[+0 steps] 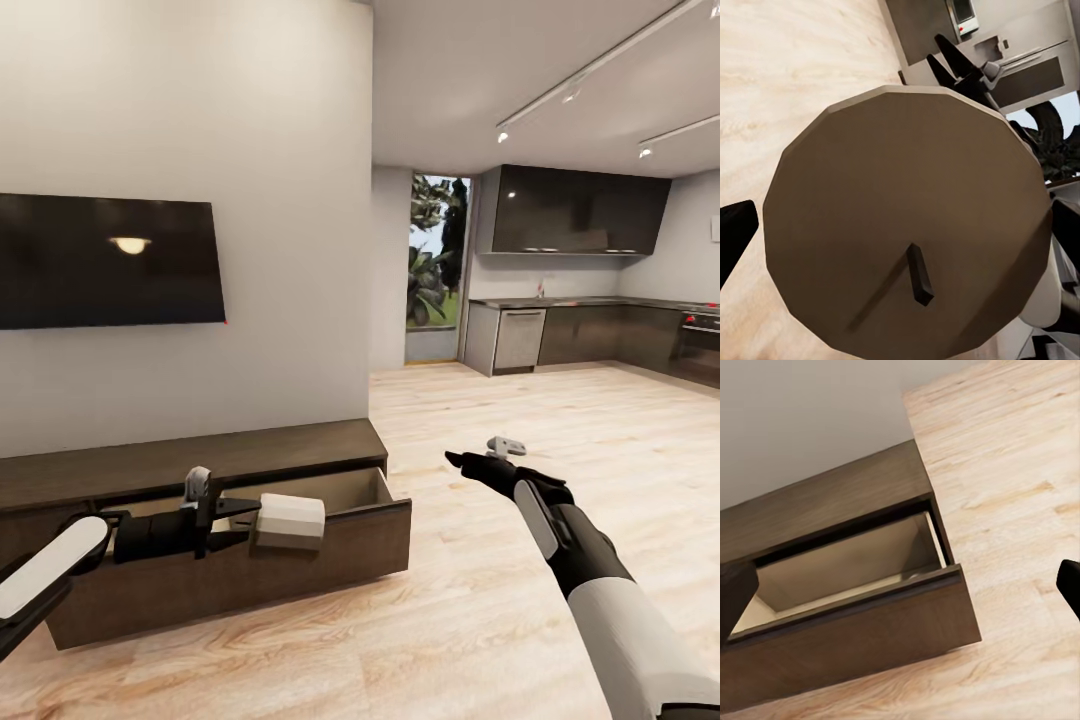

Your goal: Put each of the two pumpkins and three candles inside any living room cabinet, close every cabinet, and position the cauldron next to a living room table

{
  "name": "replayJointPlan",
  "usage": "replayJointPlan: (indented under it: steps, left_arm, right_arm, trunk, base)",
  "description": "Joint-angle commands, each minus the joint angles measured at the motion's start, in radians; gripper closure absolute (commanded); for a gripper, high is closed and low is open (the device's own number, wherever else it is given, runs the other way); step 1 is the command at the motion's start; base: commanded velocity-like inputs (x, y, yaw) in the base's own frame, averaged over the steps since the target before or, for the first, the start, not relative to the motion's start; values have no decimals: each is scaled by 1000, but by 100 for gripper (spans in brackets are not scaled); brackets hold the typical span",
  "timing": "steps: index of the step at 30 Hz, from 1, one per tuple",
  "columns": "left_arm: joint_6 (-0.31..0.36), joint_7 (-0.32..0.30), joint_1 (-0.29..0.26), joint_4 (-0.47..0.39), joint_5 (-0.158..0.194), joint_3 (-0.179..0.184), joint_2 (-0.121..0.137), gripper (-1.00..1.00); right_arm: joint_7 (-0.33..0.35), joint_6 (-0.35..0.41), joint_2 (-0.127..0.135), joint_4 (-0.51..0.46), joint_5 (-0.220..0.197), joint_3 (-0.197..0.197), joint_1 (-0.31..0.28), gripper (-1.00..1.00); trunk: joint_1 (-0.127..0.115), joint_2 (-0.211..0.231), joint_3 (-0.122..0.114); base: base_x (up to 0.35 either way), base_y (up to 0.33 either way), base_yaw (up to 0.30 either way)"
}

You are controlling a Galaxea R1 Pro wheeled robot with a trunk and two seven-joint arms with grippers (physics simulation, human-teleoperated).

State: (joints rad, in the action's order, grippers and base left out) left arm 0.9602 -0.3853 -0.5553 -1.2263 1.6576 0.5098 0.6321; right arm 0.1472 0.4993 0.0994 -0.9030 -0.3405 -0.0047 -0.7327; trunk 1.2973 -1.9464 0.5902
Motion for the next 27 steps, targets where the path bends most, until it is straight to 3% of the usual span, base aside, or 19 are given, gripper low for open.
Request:
replayJointPlan:
  steps: [1,13,20,27]
  left_arm:
    - [0,-9,-2,1,-2,3,1,100]
    - [1,-9,-1,-1,-1,4,0,100]
    - [1,-9,-1,-7,-1,4,0,100]
    - [0,-9,-1,-5,-1,4,0,100]
  right_arm:
    - [0,7,-1,-1,0,1,-1,-100]
    - [-6,19,-3,-7,4,9,-1,-100]
    - [-6,36,-2,-11,5,37,-1,-100]
    - [-1,36,2,-15,4,41,-1,-100]
  trunk:
    - [0,-1,1]
    - [0,-1,1]
    - [-27,48,-21]
    - [-54,97,-48]
  base:
    - [0,0,0]
    - [0,0,0]
    - [0,0,24]
    - [0,0,237]
